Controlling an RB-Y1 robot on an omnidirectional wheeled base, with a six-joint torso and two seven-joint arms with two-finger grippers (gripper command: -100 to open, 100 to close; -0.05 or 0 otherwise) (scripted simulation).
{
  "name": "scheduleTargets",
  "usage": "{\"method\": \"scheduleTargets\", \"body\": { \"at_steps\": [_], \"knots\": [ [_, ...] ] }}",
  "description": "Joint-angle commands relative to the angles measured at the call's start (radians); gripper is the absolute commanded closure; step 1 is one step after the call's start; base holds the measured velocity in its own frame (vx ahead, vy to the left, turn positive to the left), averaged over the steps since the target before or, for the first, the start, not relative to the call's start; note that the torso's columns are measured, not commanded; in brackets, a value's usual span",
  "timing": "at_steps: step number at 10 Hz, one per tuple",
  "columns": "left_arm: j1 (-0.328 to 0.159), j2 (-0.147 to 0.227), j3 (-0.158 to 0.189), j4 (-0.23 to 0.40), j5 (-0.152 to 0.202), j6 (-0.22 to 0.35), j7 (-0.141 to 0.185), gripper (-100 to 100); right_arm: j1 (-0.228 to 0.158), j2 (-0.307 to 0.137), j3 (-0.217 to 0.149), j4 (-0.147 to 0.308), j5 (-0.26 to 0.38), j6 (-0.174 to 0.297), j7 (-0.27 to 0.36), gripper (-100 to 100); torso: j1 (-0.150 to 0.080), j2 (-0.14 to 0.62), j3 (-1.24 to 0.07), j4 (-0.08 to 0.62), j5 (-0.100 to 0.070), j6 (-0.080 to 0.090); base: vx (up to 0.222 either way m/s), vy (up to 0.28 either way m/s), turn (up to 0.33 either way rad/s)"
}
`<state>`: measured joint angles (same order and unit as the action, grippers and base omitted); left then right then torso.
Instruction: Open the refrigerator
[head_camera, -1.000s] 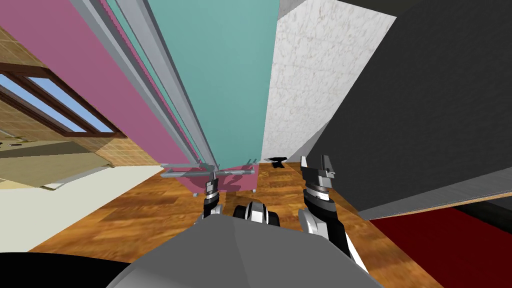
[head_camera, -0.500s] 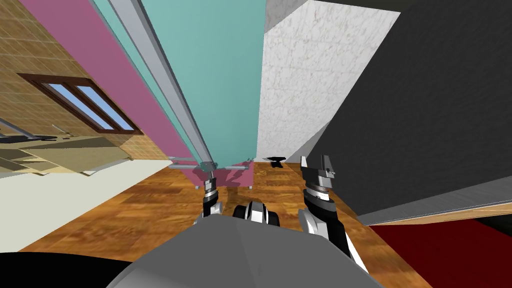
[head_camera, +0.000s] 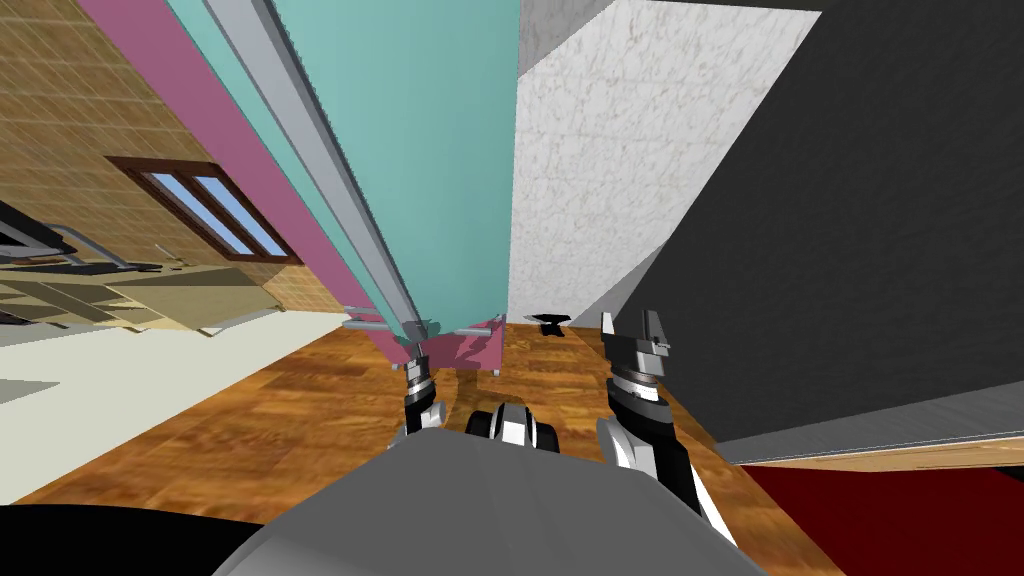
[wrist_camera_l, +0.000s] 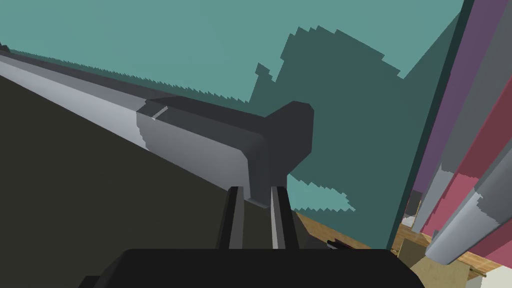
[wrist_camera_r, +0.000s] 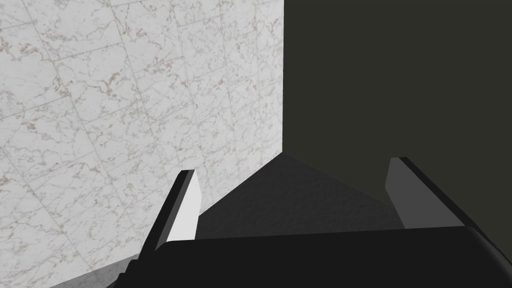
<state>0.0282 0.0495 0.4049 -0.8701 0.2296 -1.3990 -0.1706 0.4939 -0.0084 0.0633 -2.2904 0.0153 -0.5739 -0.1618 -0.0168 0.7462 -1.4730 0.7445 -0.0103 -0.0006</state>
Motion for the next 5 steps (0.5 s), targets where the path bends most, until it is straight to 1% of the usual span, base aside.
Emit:
{"method": "scheduleTargets", "body": {
  "at_steps": [1, 2, 4, 5],
  "knots": [
    [-0.004, -0.01, 0.02, -0.026, 0.014, -0.012, -0.031, 100, 0.0, 0.0, 0.0, 0.0, 0.0, 0.0, 0.0, 0, 0.001, -0.001, -0.001, 0.001, -0.001, 0.003, -0.011, -0.177, 0.058],
    [-0.005, -0.022, 0.043, -0.043, 0.031, -0.019, -0.063, 100, 0.0, 0.0, 0.0, 0.0, 0.0, 0.0, 0.0, 0, 0.006, -0.001, -0.002, 0.003, -0.002, 0.006, -0.017, -0.233, 0.087],
    [-0.006, -0.035, 0.066, -0.059, 0.047, -0.026, -0.095, 100, 0.0, 0.0, 0.0, 0.0, 0.0, 0.0, 0.0, 0, -0.002, 0.001, 0.0, 0.003, -0.004, 0.003, -0.022, -0.262, 0.091],
    [-0.007, -0.042, 0.078, -0.067, 0.056, -0.03, -0.111, 100, 0.0, 0.0, 0.0, 0.0, 0.0, 0.0, 0.0, 0, 0.0, 0.002, 0.0, 0.004, -0.005, 0.001, 0.008, -0.24, 0.096]
  ]
}}
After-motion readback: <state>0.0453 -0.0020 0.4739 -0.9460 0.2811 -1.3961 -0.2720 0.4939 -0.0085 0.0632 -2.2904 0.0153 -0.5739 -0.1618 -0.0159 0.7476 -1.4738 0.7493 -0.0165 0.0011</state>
